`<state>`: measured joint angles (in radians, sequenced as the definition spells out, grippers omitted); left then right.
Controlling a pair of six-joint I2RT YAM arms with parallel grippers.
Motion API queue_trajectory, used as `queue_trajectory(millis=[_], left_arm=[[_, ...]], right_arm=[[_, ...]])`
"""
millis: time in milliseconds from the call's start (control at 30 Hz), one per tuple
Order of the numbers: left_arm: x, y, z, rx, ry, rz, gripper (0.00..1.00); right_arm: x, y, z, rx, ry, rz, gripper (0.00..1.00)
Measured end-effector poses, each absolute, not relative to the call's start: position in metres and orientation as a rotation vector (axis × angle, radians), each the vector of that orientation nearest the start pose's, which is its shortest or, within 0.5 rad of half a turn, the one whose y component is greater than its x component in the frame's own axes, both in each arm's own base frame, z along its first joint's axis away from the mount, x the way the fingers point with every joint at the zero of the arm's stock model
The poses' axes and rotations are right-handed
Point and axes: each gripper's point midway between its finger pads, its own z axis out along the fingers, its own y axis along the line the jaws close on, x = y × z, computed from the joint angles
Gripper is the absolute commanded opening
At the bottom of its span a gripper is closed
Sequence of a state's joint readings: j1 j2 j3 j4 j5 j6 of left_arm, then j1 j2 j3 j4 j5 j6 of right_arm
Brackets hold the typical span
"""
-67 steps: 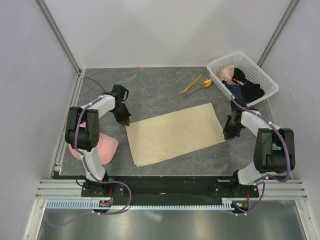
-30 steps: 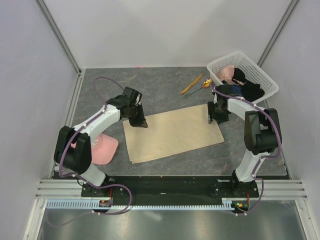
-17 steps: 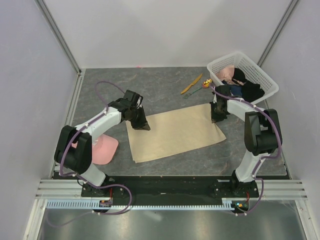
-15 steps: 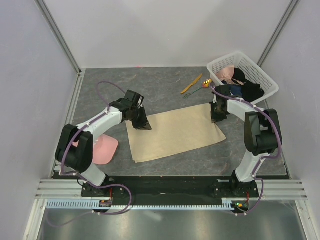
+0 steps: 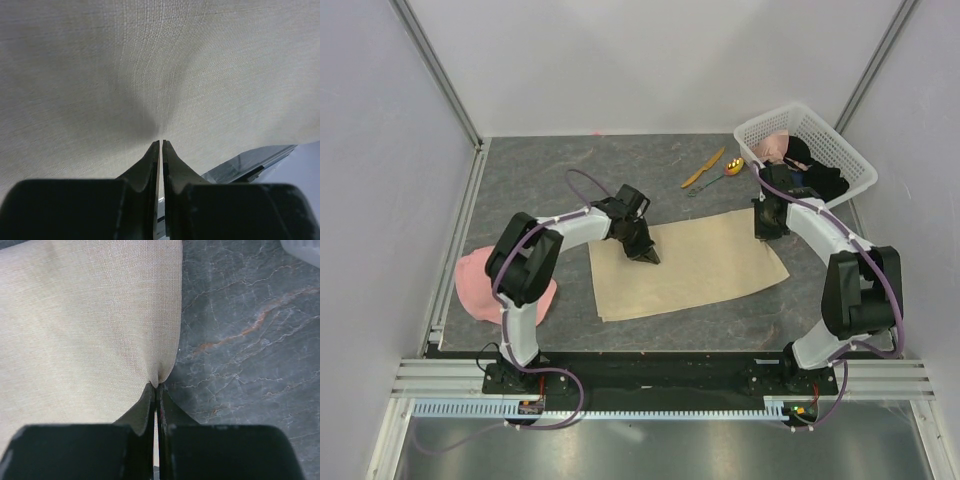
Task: Fold the napkin into a case and place the utensils inside
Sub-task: Pick up the rectangle-folded napkin from the center of the board, then fold the rectangle-folded napkin at the center of the board.
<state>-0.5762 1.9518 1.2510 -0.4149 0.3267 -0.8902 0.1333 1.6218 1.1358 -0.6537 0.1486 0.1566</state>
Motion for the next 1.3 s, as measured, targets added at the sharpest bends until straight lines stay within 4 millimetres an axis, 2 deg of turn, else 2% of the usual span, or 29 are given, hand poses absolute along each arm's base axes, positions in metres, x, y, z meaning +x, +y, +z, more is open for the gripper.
queue_trajectory(millis=[167, 233, 367, 533, 667, 800, 867, 933, 1067, 1167, 1300], left_arm=[[0.301, -0.332, 0.017, -0.367, 2.930, -0.818, 0.11], [0.301, -0.344, 0.017, -0.366, 2.926, -0.831, 0.11], [0.306, -0.362, 0.018, -0.359, 2.916, -0.863, 0.11], [0.306, -0.360, 0.020, -0.363, 2.910, -0.848, 0.11], [0.296, -0.336, 0.042, -0.395, 2.875, -0.824, 0.10], [0.285, -0.287, 0.079, -0.476, 2.782, -0.828, 0.09], [0.284, -0.264, 0.085, -0.529, 2.741, -0.810, 0.09], [0.283, -0.243, 0.076, -0.586, 2.732, -0.751, 0.08], [0.260, -0.222, 0.036, -0.636, 2.822, -0.619, 0.08], [0.243, -0.216, 0.015, -0.649, 2.887, -0.552, 0.08], [0.240, -0.221, 0.013, -0.627, 2.889, -0.560, 0.08]], right_arm=[[0.341, 0.031, 0.086, 0.061, 2.666, -0.093, 0.00], [0.339, 0.042, 0.093, 0.036, 2.663, -0.054, 0.00], [0.341, 0.074, 0.111, -0.025, 2.638, 0.034, 0.00], [0.341, 0.125, 0.134, -0.102, 2.598, 0.186, 0.00], [0.334, 0.150, 0.141, -0.136, 2.598, 0.261, 0.00], [0.322, 0.170, 0.140, -0.155, 2.623, 0.317, 0.00], [0.315, 0.183, 0.139, -0.176, 2.633, 0.348, 0.00], [0.308, 0.201, 0.137, -0.206, 2.646, 0.383, 0.00], [0.299, 0.240, 0.131, -0.255, 2.668, 0.470, 0.00], [0.294, 0.273, 0.126, -0.278, 2.681, 0.555, 0.00], [0.289, 0.307, 0.113, -0.257, 2.704, 0.657, 0.00]])
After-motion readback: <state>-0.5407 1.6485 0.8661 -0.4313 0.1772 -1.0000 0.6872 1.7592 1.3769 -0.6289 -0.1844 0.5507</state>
